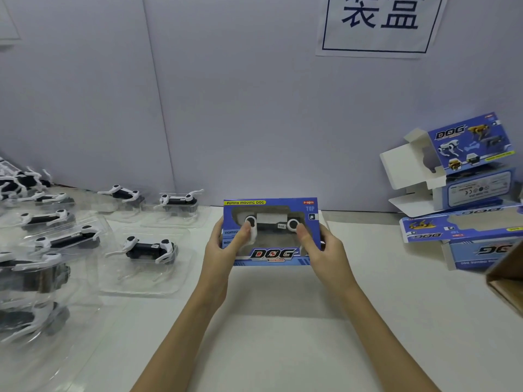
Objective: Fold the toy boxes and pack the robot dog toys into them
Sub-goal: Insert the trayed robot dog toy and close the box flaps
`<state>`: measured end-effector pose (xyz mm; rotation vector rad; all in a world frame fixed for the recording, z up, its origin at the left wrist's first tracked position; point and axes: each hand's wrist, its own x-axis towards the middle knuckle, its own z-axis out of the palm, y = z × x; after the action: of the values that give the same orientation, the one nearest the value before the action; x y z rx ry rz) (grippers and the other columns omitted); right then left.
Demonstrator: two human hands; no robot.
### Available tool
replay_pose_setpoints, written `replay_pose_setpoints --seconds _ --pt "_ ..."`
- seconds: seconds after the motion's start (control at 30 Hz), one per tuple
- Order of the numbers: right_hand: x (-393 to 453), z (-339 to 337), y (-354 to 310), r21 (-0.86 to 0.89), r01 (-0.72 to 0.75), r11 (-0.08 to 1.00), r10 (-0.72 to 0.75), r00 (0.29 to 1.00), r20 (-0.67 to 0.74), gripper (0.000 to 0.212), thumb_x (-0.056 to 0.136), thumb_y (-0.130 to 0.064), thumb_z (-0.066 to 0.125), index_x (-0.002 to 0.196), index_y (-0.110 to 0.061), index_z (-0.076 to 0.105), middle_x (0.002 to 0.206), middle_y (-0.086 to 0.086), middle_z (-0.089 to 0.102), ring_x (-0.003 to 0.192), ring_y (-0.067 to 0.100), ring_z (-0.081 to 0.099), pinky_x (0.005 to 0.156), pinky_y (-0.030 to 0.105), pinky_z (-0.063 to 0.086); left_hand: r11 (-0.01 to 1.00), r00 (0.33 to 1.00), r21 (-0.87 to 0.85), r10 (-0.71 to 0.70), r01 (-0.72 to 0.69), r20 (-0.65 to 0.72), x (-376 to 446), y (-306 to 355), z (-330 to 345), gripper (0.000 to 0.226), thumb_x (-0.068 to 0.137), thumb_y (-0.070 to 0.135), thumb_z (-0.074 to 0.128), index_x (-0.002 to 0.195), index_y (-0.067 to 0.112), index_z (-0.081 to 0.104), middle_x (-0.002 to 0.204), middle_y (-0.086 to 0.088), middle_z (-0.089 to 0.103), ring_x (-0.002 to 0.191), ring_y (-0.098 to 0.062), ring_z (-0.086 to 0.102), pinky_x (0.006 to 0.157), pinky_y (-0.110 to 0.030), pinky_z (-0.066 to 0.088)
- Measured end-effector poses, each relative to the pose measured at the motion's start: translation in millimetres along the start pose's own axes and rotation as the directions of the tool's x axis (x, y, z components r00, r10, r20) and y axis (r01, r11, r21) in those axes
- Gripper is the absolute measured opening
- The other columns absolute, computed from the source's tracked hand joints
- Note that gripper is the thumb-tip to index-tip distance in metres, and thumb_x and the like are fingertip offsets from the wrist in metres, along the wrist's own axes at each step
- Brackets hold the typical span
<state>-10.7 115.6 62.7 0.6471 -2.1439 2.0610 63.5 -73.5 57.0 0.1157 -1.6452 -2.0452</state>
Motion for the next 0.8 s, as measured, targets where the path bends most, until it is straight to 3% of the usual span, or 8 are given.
replay_pose_setpoints --seconds 0.07,0.13,0.27,0.43,0.53,0.63,0.73,0.8 --pt "-1.1 0.3 0.3 0.026 -0.010 1.000 0.011 0.999 -0.053 0.025 0.098 -0.053 0.058 0.104 -0.032 0.070 0.082 -0.007 0.073 0.084 0.014 0.072 0.070 0.023 0.057 0.999 0.999 0.001 -0.033 0.033 0.031 1.3 -0.2 2.5 0.068 0.077 0.057 0.080 0.137 0.032 0.060 0.125 0.001 0.075 0.115 -0.021 0.072 0.107 -0.046 0.048" --pt "-2.4 -0.9 0.1 0.030 -0.018 0.999 0.021 0.995 -0.094 0.033 0.094 -0.060 0.055 0.093 -0.029 0.068 0.070 -0.014 0.067 0.076 0.012 0.068 0.066 0.018 0.052 0.998 0.998 0.037 -0.052 0.051 0.032 1.8 -4.3 5.2 0.068 0.077 0.055 0.083 0.137 0.030 0.060 0.120 -0.001 0.076 0.107 -0.022 0.075 0.098 -0.040 0.054" --pt "3.4 -8.6 -3.2 0.096 -0.196 0.976 0.203 0.977 -0.071 0.053 0.094 -0.063 0.055 0.117 -0.017 0.068 0.099 0.004 0.078 0.096 0.027 0.074 0.085 0.041 0.057 0.993 0.993 -0.055 -0.106 0.104 -0.043 1.3 -9.3 2.5 0.048 0.084 0.046 0.080 0.126 0.025 0.071 0.112 -0.005 0.079 0.101 -0.021 0.076 0.082 -0.033 0.058" --pt "4.3 -15.6 -12.8 0.157 -0.324 0.933 0.311 0.945 0.099 0.077 0.074 -0.071 0.064 0.126 -0.014 0.062 0.100 0.016 0.078 0.082 0.023 0.078 0.061 0.026 0.059 0.984 0.991 -0.167 -0.082 0.063 -0.108 6.9 -1.4 -2.2 0.042 0.084 0.040 0.078 0.121 0.020 0.075 0.115 -0.002 0.078 0.097 -0.019 0.073 0.089 -0.029 0.051" --pt "3.8 -13.4 -11.8 0.201 -0.330 0.922 0.322 0.944 0.071 0.077 0.073 -0.067 0.069 0.123 -0.010 0.064 0.101 0.015 0.078 0.080 0.024 0.078 0.060 0.027 0.059 0.969 0.984 -0.229 -0.125 0.093 -0.130 7.2 -3.9 -0.9 0.059 0.078 0.047 0.079 0.130 0.021 0.064 0.110 -0.001 0.077 0.095 -0.018 0.073 0.093 -0.038 0.054" --pt "4.7 -13.4 -8.2 0.225 -0.351 0.909 0.350 0.936 0.045 0.075 0.069 -0.063 0.076 0.123 -0.013 0.060 0.102 0.017 0.076 0.079 0.024 0.078 0.061 0.033 0.062 0.956 0.976 -0.201 -0.217 0.213 0.001 4.5 -10.7 1.8 0.073 0.080 0.041 0.088 0.139 0.021 0.051 0.119 -0.010 0.076 0.108 -0.031 0.075 0.094 -0.053 0.060" --pt "4.9 -28.4 -9.2 0.104 -0.445 0.889 0.428 0.891 0.154 0.073 0.070 -0.070 0.077 0.117 -0.015 0.067 0.099 0.010 0.078 0.083 0.027 0.078 0.074 0.043 0.066 0.969 0.980 -0.153 -0.197 0.195 0.005 5.5 -15.3 0.6 0.071 0.079 0.030 0.090 0.140 0.020 0.055 0.116 -0.014 0.076 0.102 -0.037 0.075 0.083 -0.047 0.062" --pt "3.5 -43.0 -14.2 -0.090 -0.446 0.891 0.452 0.846 0.283 0.067 0.077 -0.075 0.073 0.107 -0.015 0.077 0.099 0.010 0.079 0.085 0.029 0.078 0.078 0.038 0.065 0.979 0.989 -0.146 -0.146 0.144 -0.001 8.6 -17.1 -4.2 0.060 0.079 0.030 0.086 0.135 0.024 0.064 0.114 -0.015 0.077 0.096 -0.034 0.076 0.071 -0.036 0.062"
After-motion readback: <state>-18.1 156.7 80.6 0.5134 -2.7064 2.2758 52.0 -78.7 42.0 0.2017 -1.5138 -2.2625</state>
